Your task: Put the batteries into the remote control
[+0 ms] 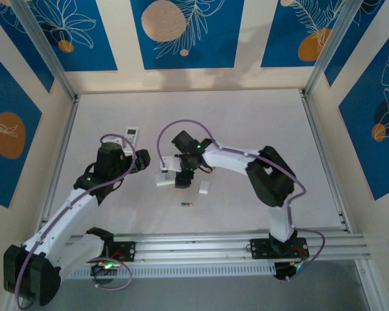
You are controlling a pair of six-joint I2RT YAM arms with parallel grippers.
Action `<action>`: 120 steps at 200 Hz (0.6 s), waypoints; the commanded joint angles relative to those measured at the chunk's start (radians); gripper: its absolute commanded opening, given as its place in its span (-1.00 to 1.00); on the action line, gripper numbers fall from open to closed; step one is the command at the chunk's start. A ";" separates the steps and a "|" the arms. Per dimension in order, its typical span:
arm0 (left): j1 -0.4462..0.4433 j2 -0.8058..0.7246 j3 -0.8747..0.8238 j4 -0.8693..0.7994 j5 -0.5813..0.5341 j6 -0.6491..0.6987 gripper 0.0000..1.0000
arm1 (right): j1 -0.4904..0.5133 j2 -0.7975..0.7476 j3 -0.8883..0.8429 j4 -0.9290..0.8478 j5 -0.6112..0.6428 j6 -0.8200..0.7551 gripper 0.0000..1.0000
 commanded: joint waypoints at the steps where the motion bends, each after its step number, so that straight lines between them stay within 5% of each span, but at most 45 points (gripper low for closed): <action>1: 0.005 0.009 0.011 0.026 0.034 0.015 1.00 | -0.005 -0.194 -0.084 0.068 -0.113 0.361 0.51; 25: 0.005 0.013 0.011 0.037 0.065 0.029 1.00 | 0.016 -0.282 -0.214 0.112 -0.140 0.834 0.29; 46: 0.005 0.034 0.019 0.047 0.094 0.031 1.00 | 0.055 -0.255 -0.214 -0.001 -0.112 1.078 0.11; 120: 0.005 0.082 0.023 0.050 0.150 0.005 1.00 | 0.150 -0.068 -0.111 -0.270 0.042 0.906 0.20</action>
